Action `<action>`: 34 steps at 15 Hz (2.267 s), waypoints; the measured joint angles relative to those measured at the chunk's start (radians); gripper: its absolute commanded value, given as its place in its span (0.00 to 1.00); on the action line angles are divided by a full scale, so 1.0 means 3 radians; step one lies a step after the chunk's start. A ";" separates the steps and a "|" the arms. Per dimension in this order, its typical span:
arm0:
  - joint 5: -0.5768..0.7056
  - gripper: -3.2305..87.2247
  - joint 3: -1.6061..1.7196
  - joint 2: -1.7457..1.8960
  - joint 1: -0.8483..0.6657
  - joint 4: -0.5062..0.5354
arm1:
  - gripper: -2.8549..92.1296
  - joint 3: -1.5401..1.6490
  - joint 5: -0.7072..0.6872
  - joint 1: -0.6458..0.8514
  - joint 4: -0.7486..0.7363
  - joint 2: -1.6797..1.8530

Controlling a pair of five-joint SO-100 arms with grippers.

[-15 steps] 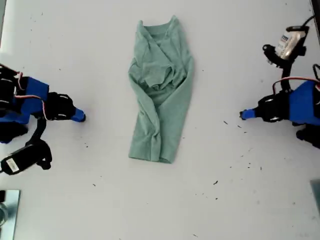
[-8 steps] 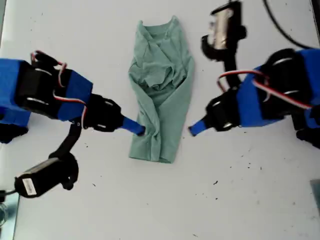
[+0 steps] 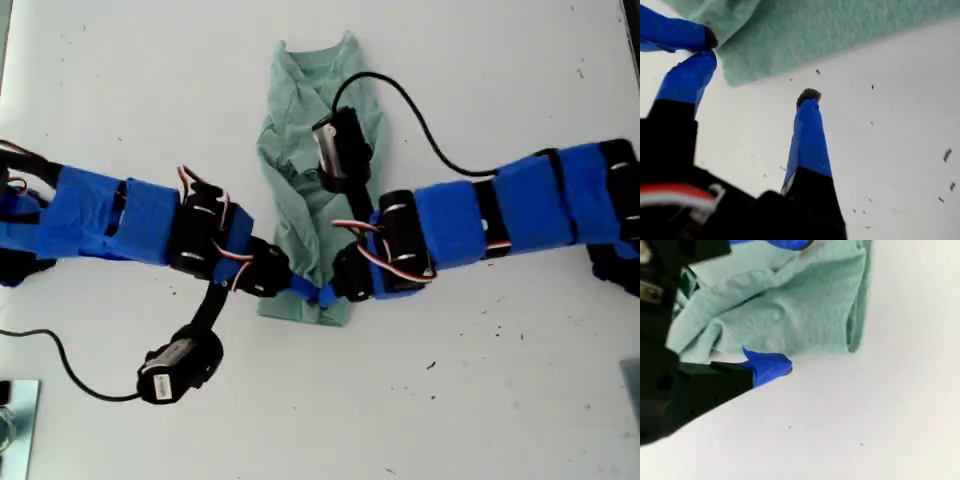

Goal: Fold t shirt

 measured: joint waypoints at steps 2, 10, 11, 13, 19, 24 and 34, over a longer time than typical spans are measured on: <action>0.0000 0.03 -0.0133 -0.0419 0.0000 -0.0189 | 0.20 -0.0066 0.0046 -0.0020 -0.0322 -0.0383; -0.0020 0.03 -0.0194 0.0015 0.0389 -0.0256 | 0.03 -0.0036 -0.0118 -0.0353 0.0087 0.0210; -0.0026 0.03 -0.0194 0.0087 0.0501 -0.0327 | 0.03 -0.0020 -0.0128 -0.0440 0.0092 0.0430; -0.0041 0.03 -0.0205 0.0118 0.0665 -0.0522 | 0.03 -0.0010 -0.0189 -0.0547 0.0015 0.0465; 0.0716 0.03 -0.0205 0.0910 -0.0557 -0.0153 | 0.03 -0.0010 -0.1319 0.0849 -0.0118 0.0818; 0.1258 0.36 -0.0210 0.0639 -0.1759 -0.0143 | 0.41 -0.0005 -0.1861 0.1851 -0.0767 0.0665; 0.1283 0.10 0.2321 0.4571 -0.2669 -0.0511 | 0.24 0.3293 -0.1534 0.2562 -0.1432 0.4679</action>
